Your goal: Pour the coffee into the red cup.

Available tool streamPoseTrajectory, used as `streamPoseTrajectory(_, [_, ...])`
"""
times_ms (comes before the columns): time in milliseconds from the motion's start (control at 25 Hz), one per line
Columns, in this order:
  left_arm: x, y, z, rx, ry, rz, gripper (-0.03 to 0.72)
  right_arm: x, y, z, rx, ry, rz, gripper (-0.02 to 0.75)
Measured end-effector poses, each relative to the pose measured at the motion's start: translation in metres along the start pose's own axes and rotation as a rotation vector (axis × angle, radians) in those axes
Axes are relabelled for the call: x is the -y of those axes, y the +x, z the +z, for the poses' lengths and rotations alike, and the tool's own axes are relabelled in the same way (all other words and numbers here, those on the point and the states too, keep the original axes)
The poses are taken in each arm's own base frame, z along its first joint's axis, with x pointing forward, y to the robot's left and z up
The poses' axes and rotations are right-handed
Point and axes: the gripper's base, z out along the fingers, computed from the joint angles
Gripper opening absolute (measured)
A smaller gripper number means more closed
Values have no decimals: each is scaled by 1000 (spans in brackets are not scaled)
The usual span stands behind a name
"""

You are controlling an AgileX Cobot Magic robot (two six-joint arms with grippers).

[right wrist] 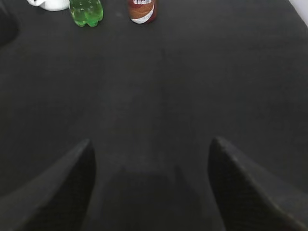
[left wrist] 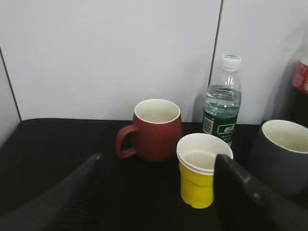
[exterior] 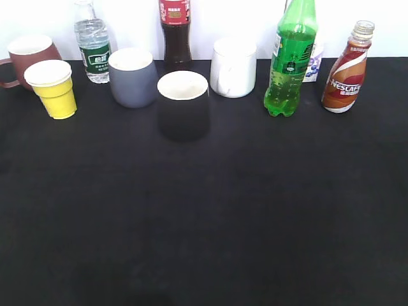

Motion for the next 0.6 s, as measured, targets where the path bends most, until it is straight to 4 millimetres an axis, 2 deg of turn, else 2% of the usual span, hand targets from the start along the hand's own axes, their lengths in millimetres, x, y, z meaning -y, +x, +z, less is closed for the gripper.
streamPoseTrajectory(280, [0,26,38,-11,5,-3,502,0,0,0,-1,0,0,571])
streamPoseTrajectory(400, [-1,34,45,-39,5,-3,498,0,0,0,-1,0,0,571])
streamPoseTrajectory(600, [-1,34,47,-15,6,-4,498,0,0,0,-1,0,0,571])
